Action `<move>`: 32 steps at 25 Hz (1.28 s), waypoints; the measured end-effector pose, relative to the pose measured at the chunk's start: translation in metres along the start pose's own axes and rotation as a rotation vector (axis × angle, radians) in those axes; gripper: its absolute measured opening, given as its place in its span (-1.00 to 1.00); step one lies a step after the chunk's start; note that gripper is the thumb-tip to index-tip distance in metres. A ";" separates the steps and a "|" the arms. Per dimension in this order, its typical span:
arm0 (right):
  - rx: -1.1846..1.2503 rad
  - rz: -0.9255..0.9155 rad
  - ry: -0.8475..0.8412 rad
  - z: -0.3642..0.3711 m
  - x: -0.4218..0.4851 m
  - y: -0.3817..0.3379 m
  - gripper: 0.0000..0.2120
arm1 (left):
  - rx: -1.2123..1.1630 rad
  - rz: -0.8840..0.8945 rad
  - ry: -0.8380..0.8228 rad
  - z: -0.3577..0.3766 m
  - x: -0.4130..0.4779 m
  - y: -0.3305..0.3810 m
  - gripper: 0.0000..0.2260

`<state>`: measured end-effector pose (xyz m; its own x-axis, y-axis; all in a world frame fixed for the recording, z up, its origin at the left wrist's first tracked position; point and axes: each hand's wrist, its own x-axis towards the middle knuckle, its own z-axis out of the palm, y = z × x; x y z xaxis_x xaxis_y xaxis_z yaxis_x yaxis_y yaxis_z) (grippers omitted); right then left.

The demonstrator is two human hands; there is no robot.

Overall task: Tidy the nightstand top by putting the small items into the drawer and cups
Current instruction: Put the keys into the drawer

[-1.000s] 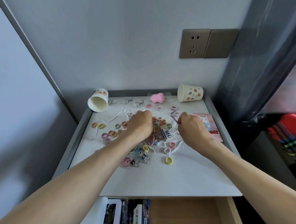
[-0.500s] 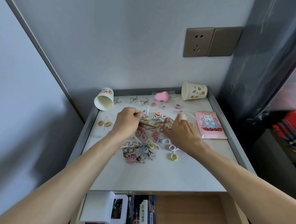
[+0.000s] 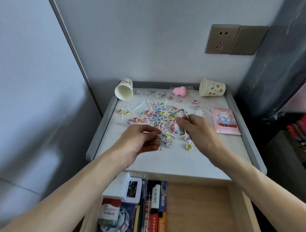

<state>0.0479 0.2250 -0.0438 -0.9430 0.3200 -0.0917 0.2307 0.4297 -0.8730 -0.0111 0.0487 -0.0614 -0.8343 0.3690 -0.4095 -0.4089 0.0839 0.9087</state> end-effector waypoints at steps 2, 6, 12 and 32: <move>0.077 0.047 -0.148 0.004 -0.044 0.006 -0.66 | 0.021 -0.059 -0.039 -0.005 -0.024 -0.018 -0.82; -0.383 0.158 -0.362 0.025 -0.098 0.068 -0.70 | 0.119 -0.112 -0.007 -0.023 -0.053 -0.050 -0.88; -0.871 0.195 -0.272 0.061 -0.125 0.129 -0.55 | 0.196 -0.123 -0.066 -0.025 -0.068 -0.069 -0.97; -0.169 -0.029 -0.038 0.081 -0.117 0.101 -0.84 | -0.114 -0.376 -0.144 -0.002 -0.054 -0.104 -0.82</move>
<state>0.1618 0.1629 -0.1598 -0.9576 0.2743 -0.0882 0.2369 0.5749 -0.7832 0.0761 0.0179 -0.1342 -0.5623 0.4586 -0.6881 -0.7200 0.1378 0.6802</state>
